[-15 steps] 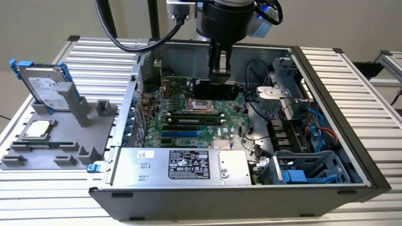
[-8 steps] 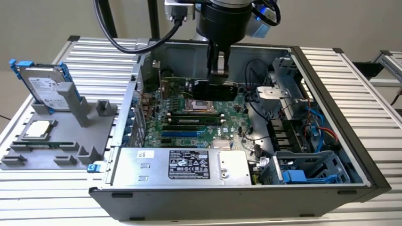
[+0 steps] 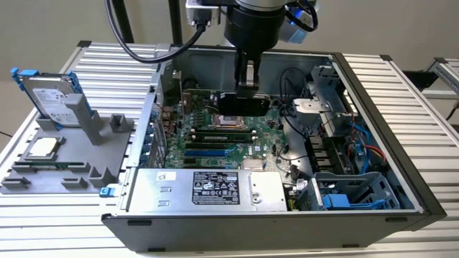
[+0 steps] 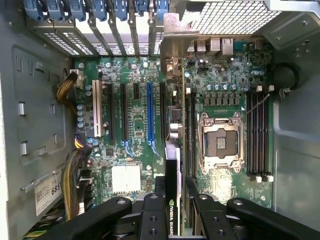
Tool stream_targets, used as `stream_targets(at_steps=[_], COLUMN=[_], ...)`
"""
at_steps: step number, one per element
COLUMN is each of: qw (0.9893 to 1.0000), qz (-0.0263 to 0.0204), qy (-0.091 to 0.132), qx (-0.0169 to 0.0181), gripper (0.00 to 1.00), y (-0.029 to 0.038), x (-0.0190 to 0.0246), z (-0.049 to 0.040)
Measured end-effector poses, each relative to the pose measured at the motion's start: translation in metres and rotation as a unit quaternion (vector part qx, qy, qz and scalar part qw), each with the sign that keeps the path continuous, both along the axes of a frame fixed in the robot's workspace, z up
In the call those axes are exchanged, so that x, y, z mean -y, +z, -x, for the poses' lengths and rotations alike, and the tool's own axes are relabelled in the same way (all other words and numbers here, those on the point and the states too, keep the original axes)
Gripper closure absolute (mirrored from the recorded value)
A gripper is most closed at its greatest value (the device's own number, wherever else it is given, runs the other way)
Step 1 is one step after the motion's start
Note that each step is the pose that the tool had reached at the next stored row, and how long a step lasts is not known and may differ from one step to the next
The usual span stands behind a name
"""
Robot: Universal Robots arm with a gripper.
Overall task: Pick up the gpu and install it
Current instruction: 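Insert the gpu into the slot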
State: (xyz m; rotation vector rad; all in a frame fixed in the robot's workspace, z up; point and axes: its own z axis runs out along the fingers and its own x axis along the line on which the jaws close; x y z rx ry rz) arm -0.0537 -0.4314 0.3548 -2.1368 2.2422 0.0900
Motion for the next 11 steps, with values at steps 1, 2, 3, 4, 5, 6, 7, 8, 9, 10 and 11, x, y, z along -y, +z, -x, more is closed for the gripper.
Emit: stream_targets(at_steps=[1, 2, 3, 4, 5, 6, 7, 8, 9, 10, 11], qw=[1.0000, 1.0000, 1.0000, 1.0000, 1.0000, 1.0000, 1.0000, 1.0000, 1.0000, 1.0000, 1.0000], qz=[0.0000, 0.0000, 0.0000, 0.0001, 0.0000, 0.0000, 0.0000, 0.0001, 0.0001, 0.0000, 0.0000], qy=[0.000, 0.000, 0.000, 0.000, 0.000, 0.000, 0.000, 0.000, 0.000, 0.000, 0.000], qx=[0.0000, 0.0000, 0.0000, 0.0000, 0.0000, 0.0000, 0.0000, 0.0000, 0.0000, 0.0000, 0.0000], gripper=[1.00, 1.00, 1.00, 1.00, 1.00, 1.00, 1.00, 1.00, 1.00, 1.00, 1.00], y=[-0.0004, -0.0008, -0.0013, -0.0017, -0.0023, -0.0030, -0.0036, -0.0041, -0.0047, -0.0053, -0.0059], x=[0.0000, 0.0000, 0.0000, 0.0000, 0.0000, -0.0001, -0.0001, -0.0001, -0.0001, -0.0001, -0.0001], z=[0.0003, 0.0006, 0.0009, 0.0011, 0.0013, 0.0016, 0.0018, 0.0020, 0.0022, 0.0024, 0.0027])
